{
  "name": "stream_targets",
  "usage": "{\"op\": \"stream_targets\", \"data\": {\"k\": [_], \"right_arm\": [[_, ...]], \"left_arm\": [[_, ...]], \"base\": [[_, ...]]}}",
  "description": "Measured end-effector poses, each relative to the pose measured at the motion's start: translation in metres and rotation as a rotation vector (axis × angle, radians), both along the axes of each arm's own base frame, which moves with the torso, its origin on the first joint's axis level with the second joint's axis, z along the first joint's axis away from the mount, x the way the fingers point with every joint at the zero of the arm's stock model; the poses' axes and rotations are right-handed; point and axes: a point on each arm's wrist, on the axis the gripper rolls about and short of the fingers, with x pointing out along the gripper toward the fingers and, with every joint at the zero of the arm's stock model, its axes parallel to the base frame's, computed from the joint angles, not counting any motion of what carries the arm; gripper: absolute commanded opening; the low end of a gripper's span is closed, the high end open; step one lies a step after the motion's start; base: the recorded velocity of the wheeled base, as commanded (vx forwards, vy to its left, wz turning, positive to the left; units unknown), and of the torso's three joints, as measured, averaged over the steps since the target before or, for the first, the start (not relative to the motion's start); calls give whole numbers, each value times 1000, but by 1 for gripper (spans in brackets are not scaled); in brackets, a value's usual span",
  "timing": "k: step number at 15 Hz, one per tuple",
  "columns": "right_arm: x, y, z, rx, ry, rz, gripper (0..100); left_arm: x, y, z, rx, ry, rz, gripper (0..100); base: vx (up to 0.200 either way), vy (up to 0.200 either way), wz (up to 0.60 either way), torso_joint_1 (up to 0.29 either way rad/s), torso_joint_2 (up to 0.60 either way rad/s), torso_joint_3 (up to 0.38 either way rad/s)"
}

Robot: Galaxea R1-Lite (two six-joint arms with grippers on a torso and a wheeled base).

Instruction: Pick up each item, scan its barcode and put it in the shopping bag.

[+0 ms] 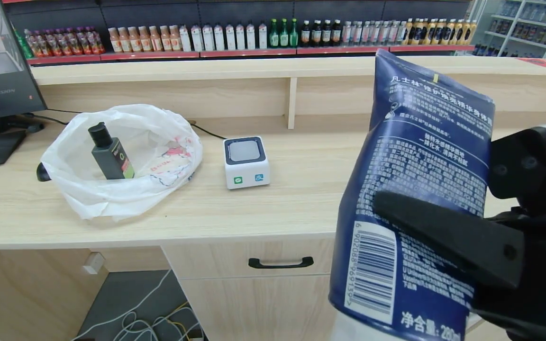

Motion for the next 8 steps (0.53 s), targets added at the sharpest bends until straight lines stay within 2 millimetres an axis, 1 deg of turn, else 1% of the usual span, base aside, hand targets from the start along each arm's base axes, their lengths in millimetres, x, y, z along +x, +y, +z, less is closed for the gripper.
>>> {"op": "stream_targets", "data": {"k": [2, 6, 8], "right_arm": [[3, 3, -7, -47, -85, -50, 0], [16, 5, -18, -131, -254, -185, 0], [26, 2, -26, -235, -386, -305, 0]], "left_arm": [[0, 0, 0, 0, 0, 0, 100], [0, 0, 0, 0, 0, 0, 100], [0, 0, 0, 0, 0, 0, 100]], "base": [[0, 0, 0, 0, 0, 0], [0, 0, 0, 0, 0, 0], [0, 0, 0, 0, 0, 0]]}}
